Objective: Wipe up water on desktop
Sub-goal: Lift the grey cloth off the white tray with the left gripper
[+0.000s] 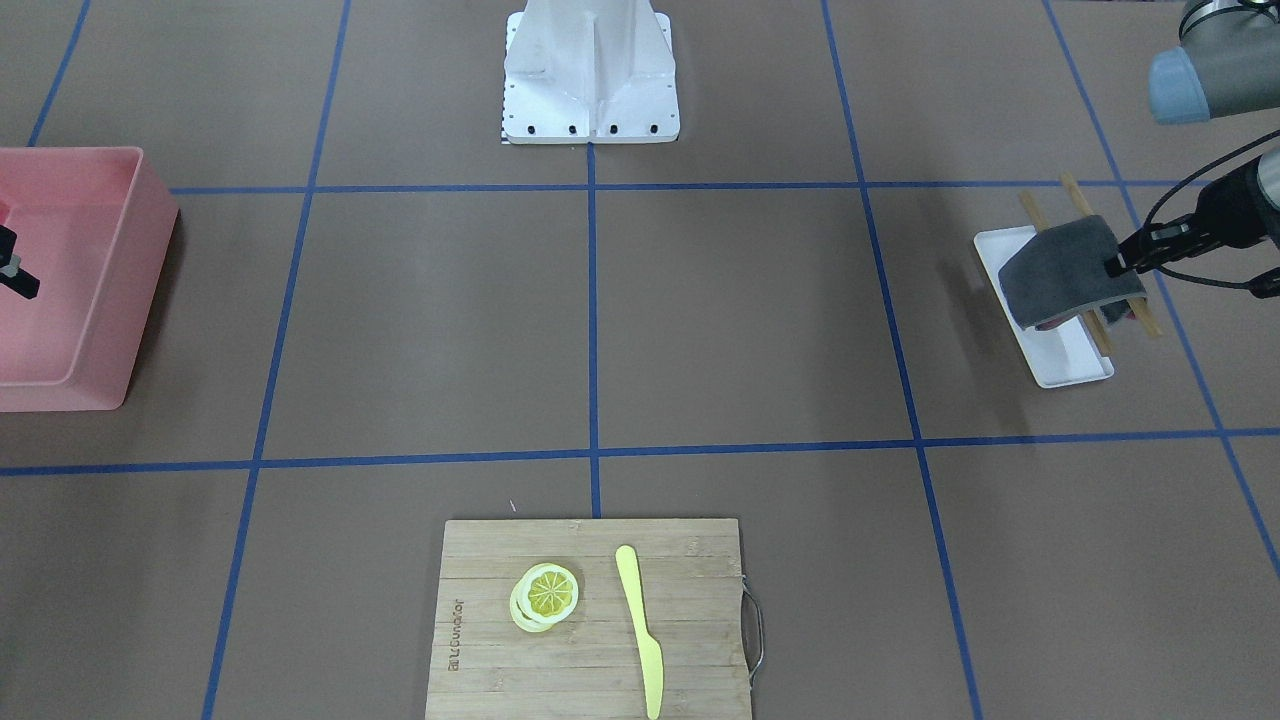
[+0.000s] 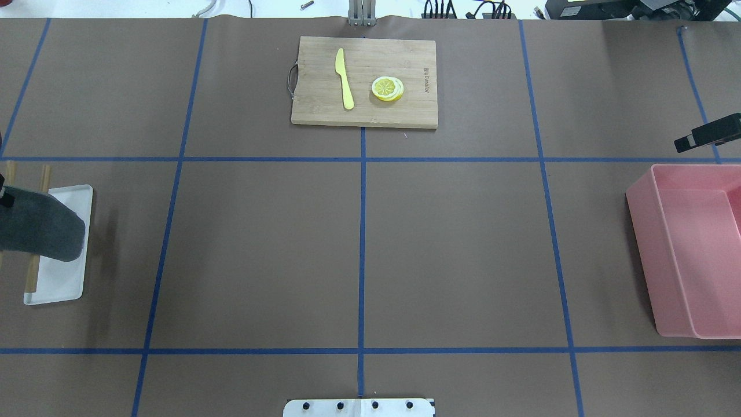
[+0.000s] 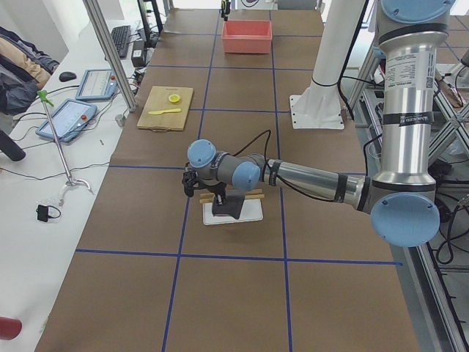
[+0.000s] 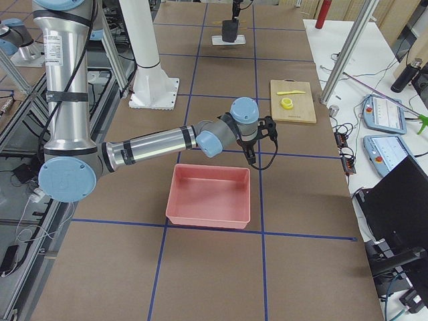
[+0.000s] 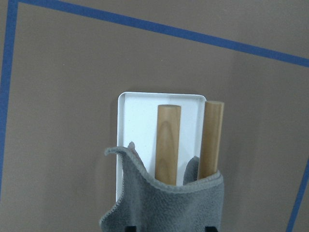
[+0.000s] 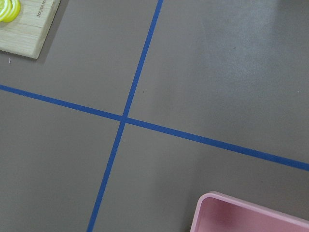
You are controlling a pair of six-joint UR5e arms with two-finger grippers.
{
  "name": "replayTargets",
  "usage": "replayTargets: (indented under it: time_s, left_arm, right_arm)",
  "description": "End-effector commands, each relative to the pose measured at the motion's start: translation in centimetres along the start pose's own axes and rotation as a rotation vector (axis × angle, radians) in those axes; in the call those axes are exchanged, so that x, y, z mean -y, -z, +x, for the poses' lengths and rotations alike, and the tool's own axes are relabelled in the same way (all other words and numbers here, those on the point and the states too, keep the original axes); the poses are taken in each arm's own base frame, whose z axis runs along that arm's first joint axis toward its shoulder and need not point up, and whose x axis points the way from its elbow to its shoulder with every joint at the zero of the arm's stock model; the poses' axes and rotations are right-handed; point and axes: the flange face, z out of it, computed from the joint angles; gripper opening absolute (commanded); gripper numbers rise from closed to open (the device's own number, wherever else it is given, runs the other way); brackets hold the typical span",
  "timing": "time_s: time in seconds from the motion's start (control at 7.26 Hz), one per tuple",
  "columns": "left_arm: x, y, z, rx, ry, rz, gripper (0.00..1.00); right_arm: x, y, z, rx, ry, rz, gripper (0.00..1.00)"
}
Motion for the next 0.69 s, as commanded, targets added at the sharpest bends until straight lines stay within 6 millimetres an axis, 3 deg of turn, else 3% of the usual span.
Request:
replayTargets:
  time_s: [0.0, 0.14, 0.41, 0.55]
  left_arm:
    - [-0.1, -0.1, -0.2, 0.001, 0.004, -0.001, 0.06]
    - [-0.2, 0.2, 0.1, -0.007, 0.002, 0.0, 0.0]
    - [-1.0, 1.2, 1.5, -0.075, -0.003, -0.03, 0.0]
    - [-1.8, 2.9, 3.3, -0.155, 0.014, -0.058, 0.0]
  right_arm:
    - [0.0, 0.0, 0.0, 0.0, 0.0, 0.0, 1.0]
    - [0.0, 0.0, 0.0, 0.001, 0.0, -0.001, 1.0]
    - [0.0, 0.0, -0.1, 0.003, -0.001, 0.0, 1.0]
    - [0.1, 0.1, -0.2, 0.004, 0.0, 0.001, 1.0]
